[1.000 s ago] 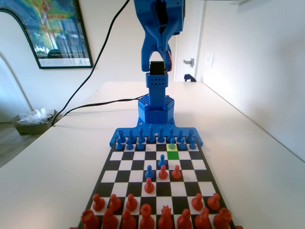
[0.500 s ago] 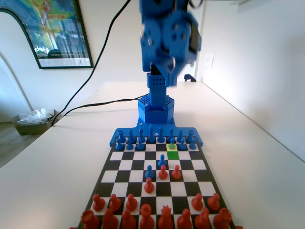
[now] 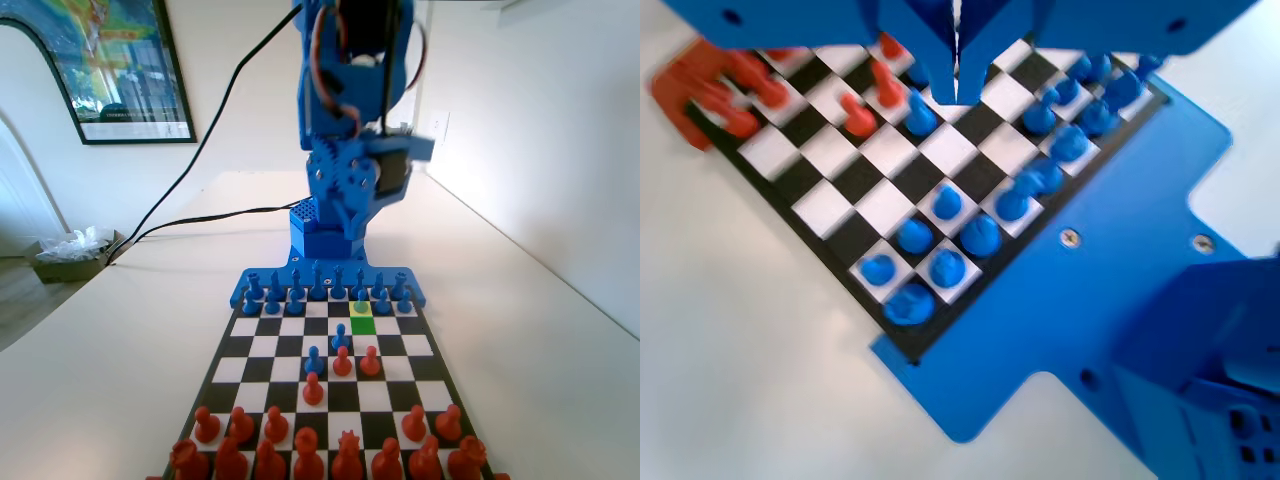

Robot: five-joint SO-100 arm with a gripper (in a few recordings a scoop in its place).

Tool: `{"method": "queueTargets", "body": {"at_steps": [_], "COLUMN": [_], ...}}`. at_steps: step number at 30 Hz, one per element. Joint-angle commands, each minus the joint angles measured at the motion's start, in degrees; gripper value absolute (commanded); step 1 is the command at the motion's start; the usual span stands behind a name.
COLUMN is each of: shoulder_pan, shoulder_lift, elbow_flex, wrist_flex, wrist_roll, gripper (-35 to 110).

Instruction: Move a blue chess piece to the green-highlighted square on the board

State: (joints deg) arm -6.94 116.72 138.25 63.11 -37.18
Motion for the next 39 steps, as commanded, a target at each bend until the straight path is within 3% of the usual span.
{"method": "queueTargets", "body": {"at_steps": [1, 39], "shoulder_pan": [-0.7, -2.7], "shoulder_lift": [0.4, -6.4], "elbow_flex": [0.9, 7.6], "wrist_flex": [-2.2, -16.4], "wrist_roll": [-0.7, -3.6], "gripper": [1, 11]}}
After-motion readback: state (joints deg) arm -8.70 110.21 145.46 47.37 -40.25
